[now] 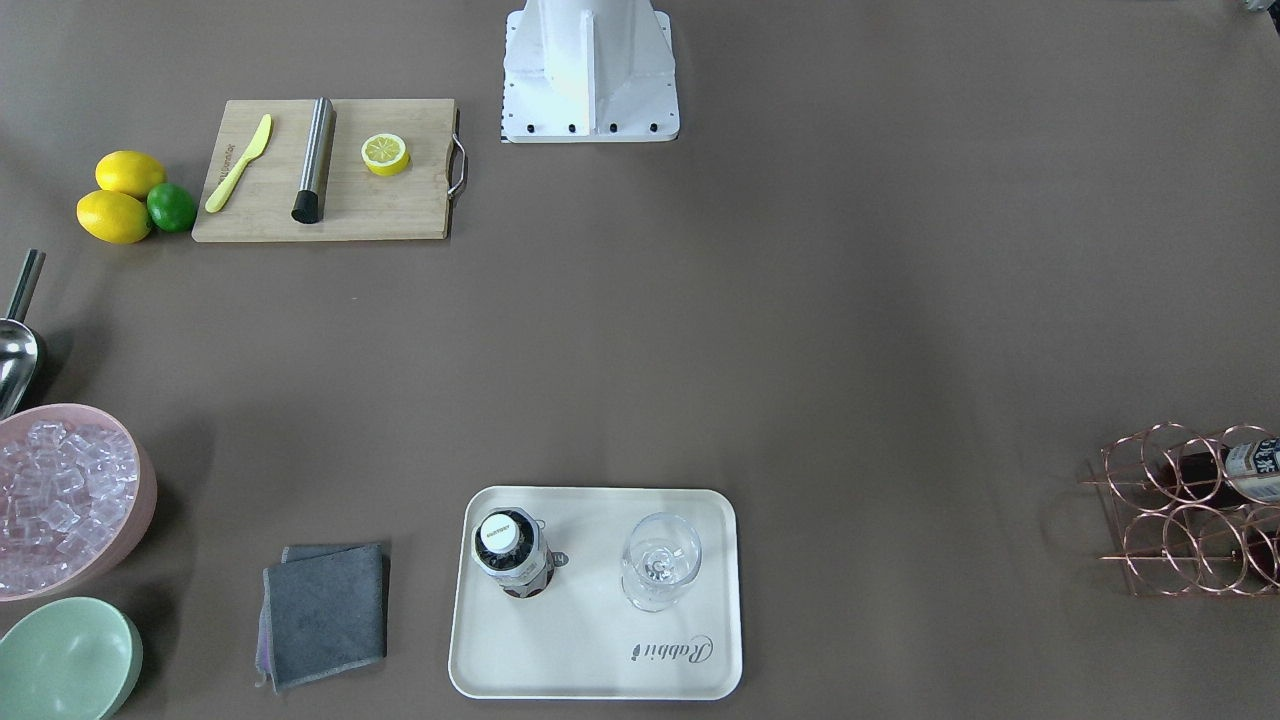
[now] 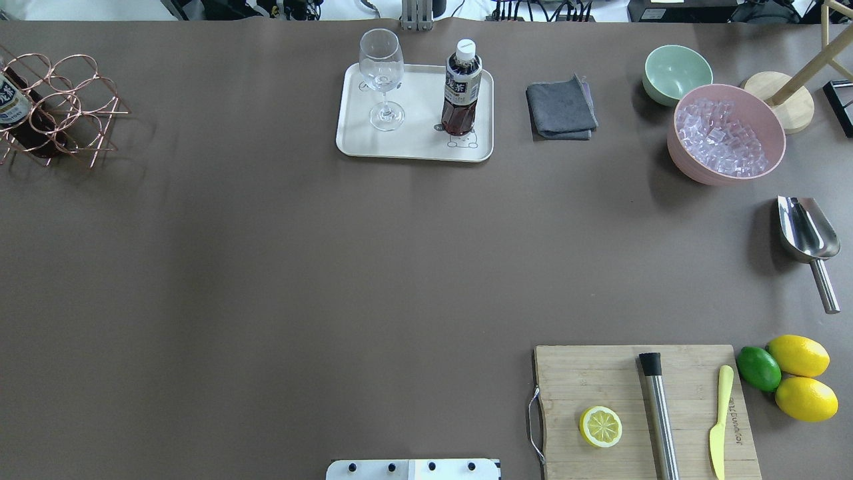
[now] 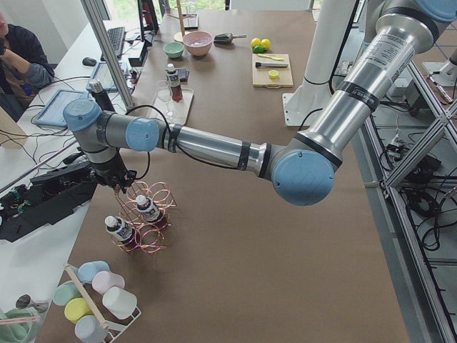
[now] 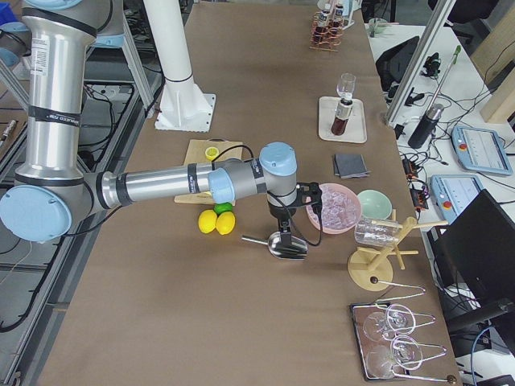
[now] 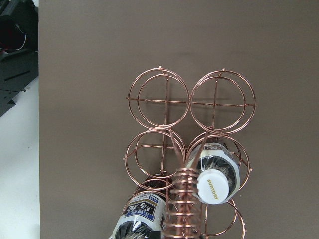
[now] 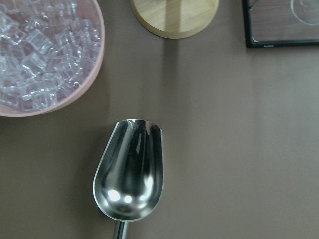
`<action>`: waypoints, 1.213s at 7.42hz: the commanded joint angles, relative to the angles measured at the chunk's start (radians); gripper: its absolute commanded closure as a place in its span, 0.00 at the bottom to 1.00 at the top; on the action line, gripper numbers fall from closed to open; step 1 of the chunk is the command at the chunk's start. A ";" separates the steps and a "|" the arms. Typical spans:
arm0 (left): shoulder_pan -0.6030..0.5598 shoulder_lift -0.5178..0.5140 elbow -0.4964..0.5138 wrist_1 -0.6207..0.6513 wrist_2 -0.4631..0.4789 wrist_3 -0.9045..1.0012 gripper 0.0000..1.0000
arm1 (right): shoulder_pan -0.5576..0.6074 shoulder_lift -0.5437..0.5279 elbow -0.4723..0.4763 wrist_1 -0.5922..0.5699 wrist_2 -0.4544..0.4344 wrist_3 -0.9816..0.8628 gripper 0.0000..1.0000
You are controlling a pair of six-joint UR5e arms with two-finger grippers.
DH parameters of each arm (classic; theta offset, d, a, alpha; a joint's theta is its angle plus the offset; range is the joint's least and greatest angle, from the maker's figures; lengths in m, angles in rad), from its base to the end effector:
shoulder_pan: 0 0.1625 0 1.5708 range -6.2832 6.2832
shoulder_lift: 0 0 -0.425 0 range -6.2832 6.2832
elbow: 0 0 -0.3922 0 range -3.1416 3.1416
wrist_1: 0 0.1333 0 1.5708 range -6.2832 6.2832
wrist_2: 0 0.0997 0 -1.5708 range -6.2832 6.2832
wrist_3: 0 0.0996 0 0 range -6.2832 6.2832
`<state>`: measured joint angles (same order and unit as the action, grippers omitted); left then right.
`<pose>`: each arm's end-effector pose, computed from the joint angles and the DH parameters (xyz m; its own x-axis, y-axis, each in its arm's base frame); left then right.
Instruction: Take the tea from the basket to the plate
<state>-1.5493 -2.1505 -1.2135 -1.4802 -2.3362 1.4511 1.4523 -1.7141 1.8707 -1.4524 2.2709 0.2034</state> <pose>-0.0487 -0.7248 0.4896 0.0647 0.9967 0.0485 -0.7164 0.0126 0.6976 0.0162 -0.4484 0.5682 0.7465 -0.0656 0.6622 -0.0378 0.9893 0.1407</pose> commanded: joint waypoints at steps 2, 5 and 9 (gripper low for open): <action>0.000 0.001 -0.001 0.003 0.000 -0.021 0.02 | 0.181 -0.073 -0.041 -0.161 0.055 -0.076 0.00; 0.000 0.007 -0.032 0.015 0.000 -0.037 0.02 | 0.194 -0.004 -0.039 -0.333 0.099 -0.067 0.00; -0.053 0.061 -0.159 0.113 -0.005 -0.070 0.02 | 0.191 -0.006 -0.067 -0.300 0.091 -0.068 0.00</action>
<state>-1.5655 -2.1121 -1.3073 -1.4429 -2.3347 1.4015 1.6450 -1.7212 1.8188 -1.7719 2.3661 0.1370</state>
